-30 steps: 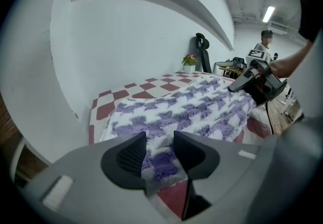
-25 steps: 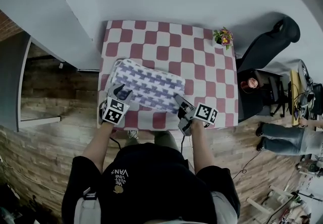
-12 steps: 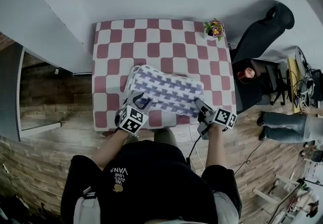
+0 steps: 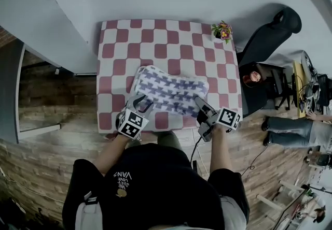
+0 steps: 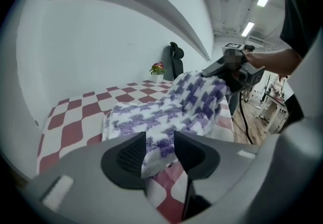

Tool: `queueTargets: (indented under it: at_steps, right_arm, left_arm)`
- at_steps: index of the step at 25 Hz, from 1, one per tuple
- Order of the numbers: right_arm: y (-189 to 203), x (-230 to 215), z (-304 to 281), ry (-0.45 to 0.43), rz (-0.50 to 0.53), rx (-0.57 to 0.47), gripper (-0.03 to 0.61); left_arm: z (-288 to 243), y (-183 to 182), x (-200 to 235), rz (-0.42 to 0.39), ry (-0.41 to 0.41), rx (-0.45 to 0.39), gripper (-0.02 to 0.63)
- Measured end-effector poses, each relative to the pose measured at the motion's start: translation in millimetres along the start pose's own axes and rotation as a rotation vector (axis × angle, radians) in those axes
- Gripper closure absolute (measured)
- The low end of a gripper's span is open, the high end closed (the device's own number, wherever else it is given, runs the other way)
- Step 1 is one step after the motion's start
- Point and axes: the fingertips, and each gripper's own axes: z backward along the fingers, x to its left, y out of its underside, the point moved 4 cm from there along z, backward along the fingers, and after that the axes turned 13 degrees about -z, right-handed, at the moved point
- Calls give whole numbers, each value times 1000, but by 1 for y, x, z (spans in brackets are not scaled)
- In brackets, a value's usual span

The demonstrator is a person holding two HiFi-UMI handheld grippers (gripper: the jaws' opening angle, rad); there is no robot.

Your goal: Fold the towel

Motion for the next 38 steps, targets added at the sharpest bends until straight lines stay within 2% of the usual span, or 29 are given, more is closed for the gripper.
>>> queueTargets:
  at_steps: [3, 6, 9, 14, 18, 21, 23, 25, 27, 29, 33, 36, 38]
  right_arm:
    - [12, 25, -22, -47, 49, 66, 523]
    - [30, 45, -49, -27, 83, 150, 522]
    - [46, 69, -87, -109, 166, 257, 522]
    - [76, 88, -147, -82, 184, 373, 522]
    - [94, 91, -190, -41, 163, 412, 508]
    - [102, 95, -212, -42, 174, 407, 448]
    - [108, 100, -221, -56, 194, 406, 372]
    - [115, 105, -226, -71, 212, 414, 341]
    - [119, 112, -227, -110, 187, 429, 288]
    - [119, 123, -222, -168, 120, 438, 236]
    - [109, 138, -197, -202, 12, 447, 230]
    - [102, 154, -182, -310, -74, 461, 230]
    - [98, 168, -173, -398, -90, 485, 230]
  left_arm:
    - [13, 1, 1, 19, -16, -36, 468]
    - [27, 6, 5, 47, -47, -67, 469]
    - [44, 13, 11, 72, -80, -86, 469]
    - [73, 32, 20, 121, -136, -98, 469]
    - [91, 47, 24, 159, -176, -94, 469]
    - [101, 57, 28, 182, -199, -90, 469]
    - [104, 62, 30, 194, -207, -87, 468]
    - [106, 63, 31, 199, -211, -86, 468]
    - [106, 61, 32, 197, -211, -95, 468]
    - [103, 57, 32, 193, -204, -102, 468]
    - [101, 39, 37, 160, -196, -139, 468]
    - [100, 18, 44, 132, -195, -174, 468]
    - [97, 6, 47, 115, -197, -188, 468]
